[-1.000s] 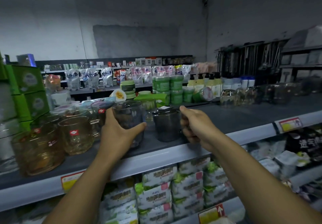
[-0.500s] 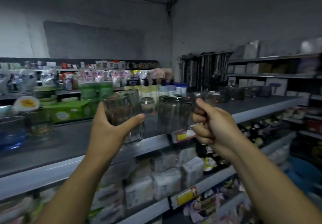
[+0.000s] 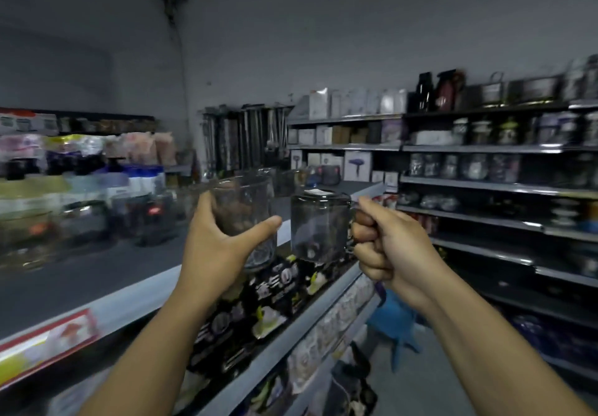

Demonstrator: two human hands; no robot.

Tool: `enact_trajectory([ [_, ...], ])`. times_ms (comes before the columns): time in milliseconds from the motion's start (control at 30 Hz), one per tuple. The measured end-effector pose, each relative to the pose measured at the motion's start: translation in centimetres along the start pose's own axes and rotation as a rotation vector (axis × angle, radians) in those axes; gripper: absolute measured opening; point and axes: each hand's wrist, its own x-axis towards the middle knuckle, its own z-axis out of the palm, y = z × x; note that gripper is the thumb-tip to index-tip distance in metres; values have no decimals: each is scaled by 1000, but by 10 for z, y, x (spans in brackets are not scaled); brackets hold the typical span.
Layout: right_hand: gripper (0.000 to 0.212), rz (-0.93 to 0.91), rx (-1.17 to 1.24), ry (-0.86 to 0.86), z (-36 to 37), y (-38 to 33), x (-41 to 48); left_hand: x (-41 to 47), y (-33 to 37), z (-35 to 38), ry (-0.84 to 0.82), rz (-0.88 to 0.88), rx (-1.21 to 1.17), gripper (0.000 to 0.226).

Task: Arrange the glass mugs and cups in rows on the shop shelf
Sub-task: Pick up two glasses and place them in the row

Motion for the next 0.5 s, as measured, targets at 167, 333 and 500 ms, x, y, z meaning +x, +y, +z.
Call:
enact_trajectory([
  [167,41,-19,-58,53,-67,-2,89,80,-35,95,-14,3,-7,60],
  [333,40,-11,-45,59,-126,2,175,146,-67,171,28,-6,33,55],
  [500,42,26,77,-25,-183,20,260,192,-98,230,61,-18,136,59],
])
